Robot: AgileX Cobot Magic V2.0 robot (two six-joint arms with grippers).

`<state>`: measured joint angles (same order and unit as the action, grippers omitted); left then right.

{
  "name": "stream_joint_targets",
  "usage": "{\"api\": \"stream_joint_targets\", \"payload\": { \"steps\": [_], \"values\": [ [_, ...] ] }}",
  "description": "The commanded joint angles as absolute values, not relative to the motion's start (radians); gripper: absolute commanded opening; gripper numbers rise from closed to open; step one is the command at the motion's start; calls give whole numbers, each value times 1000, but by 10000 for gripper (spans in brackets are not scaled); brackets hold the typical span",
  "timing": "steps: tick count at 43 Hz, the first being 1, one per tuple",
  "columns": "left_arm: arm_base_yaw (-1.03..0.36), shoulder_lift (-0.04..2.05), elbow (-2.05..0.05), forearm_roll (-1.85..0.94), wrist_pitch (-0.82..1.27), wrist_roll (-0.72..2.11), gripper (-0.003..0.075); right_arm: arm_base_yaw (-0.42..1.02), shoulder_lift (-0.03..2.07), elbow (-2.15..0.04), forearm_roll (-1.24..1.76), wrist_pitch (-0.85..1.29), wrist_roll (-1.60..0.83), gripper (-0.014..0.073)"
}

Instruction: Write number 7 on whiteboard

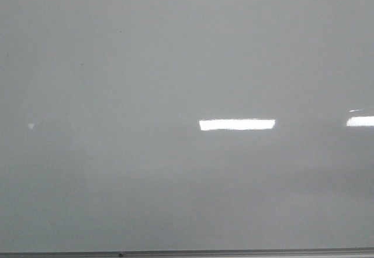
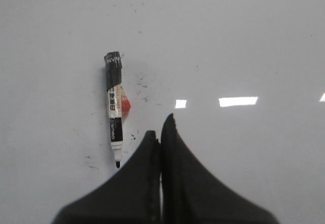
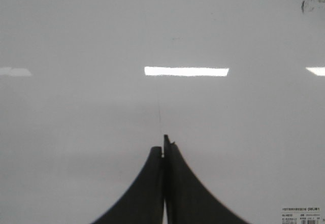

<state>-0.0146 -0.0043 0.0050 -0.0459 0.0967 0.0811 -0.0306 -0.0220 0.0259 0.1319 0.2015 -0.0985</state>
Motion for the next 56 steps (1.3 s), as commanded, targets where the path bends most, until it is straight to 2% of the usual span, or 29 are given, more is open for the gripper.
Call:
{"api": "stream_joint_targets", "payload": {
  "steps": [1,5,10,21,28,37,40,43,47,51,53,56],
  "values": [
    [-21,-12,6,-56,-89,71,-20,-25,-29,22,126,43,-99,-69],
    [-21,-12,-32,-60,-177,71,-20,-24,-29,-11,126,0,-99,-69],
    [-21,5,-150,-59,-144,71,-20,-24,-23,-135,126,51,-99,-68],
    [-21,265,-439,-45,206,84,-20,-24,165,-395,126,258,-99,-68],
    [-21,455,-492,-29,244,85,-20,-24,317,-461,126,315,-99,-68],
    [-21,531,-494,-29,244,85,-8,-24,380,-466,127,312,-99,-67],
    [-21,537,-494,-29,238,85,70,-24,380,-466,127,313,-99,-43],
    [-21,540,-490,-29,238,85,213,-24,380,-466,127,313,-99,47],
    [-21,540,-480,-29,236,85,477,-24,380,-466,127,313,-99,249],
    [-21,540,-466,-29,234,85,650,-24,379,-466,127,314,-99,455],
    [-21,540,-458,-29,221,85,680,-24,378,-466,127,314,-99,556],
    [-21,544,-450,-29,206,85,678,-24,378,-466,127,313,-99,622]
  ]
}}
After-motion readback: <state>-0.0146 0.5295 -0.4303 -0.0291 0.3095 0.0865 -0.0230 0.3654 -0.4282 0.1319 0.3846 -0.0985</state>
